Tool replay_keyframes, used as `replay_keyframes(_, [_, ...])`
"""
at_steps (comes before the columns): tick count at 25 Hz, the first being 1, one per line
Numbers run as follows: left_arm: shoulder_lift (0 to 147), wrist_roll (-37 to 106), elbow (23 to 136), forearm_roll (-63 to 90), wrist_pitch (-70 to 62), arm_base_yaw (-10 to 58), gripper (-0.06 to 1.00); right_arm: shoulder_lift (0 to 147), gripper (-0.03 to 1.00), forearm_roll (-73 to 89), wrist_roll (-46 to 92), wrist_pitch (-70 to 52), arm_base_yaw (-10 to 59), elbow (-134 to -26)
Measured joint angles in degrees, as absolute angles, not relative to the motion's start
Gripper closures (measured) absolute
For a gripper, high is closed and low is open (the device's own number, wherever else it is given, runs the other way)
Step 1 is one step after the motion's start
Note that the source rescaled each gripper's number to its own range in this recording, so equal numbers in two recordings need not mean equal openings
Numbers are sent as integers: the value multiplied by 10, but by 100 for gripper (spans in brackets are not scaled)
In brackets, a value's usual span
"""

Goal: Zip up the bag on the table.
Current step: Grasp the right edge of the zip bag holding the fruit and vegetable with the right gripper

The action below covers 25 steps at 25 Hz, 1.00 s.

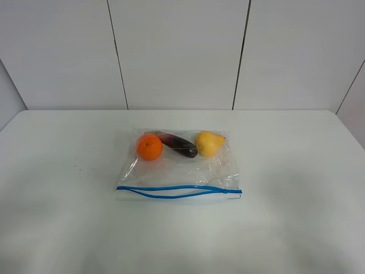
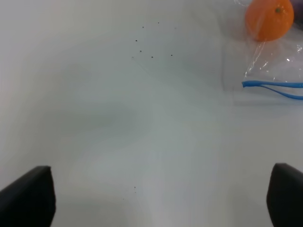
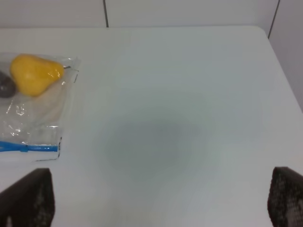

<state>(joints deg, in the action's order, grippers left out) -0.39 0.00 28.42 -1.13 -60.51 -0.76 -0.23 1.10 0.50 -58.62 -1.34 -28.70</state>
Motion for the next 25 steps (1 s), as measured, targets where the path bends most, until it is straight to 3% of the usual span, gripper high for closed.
replay_keyframes(8, [-4,0,284,-11,-605,-8,-6,21,-3,11,5,-594,-13,-304])
replay_keyframes(20, [-4,0,284,-11,-605,-8,-6,300,-3,56,0,-558,-13,-389])
replay_keyframes(25, [-4,0,284,-11,-605,-8,-6,450,-3,142,72,-527,-13,-391])
